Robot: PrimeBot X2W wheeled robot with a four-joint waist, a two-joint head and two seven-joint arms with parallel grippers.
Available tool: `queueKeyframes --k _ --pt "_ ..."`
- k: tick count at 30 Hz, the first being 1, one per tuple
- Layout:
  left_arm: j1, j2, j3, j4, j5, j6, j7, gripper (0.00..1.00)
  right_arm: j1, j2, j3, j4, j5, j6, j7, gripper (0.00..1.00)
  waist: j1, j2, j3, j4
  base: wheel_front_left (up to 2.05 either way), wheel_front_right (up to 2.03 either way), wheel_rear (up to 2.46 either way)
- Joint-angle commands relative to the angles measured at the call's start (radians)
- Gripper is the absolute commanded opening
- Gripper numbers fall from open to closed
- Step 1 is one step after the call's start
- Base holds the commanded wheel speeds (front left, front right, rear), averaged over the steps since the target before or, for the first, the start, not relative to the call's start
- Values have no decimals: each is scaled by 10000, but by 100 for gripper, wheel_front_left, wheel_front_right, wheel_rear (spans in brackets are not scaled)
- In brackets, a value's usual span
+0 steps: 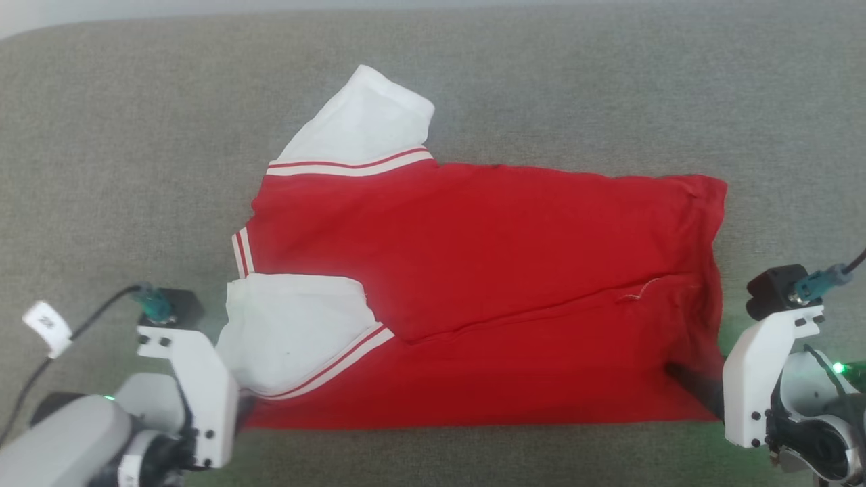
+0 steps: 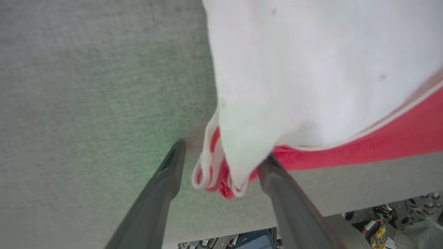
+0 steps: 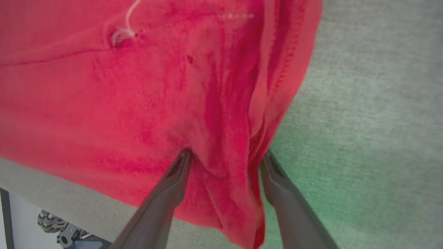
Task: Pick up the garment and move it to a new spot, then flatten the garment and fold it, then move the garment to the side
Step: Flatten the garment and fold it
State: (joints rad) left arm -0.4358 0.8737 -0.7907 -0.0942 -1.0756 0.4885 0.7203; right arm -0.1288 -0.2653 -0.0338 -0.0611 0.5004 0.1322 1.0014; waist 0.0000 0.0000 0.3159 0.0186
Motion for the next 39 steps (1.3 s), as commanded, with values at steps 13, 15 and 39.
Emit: queueKeyframes --k 13,15,39 --pt "-1034 1773 701 -1408 330 298 735 100 -302 227 -69 -1267 22 -18 -2485 100 0 0 -424 -962 0 0 0" --pt "-1303 1869 791 -1314 437 153 754 100 -440 290 64 -1335 -10 -22 -3129 100 0 0 -423 -1267 0 0 0" --pt "-5894 409 617 5104 1927 -3641 330 100 -2322 1346 2326 400 -819 -17 -9527 100 0 0 966 -4834 0 0 0"
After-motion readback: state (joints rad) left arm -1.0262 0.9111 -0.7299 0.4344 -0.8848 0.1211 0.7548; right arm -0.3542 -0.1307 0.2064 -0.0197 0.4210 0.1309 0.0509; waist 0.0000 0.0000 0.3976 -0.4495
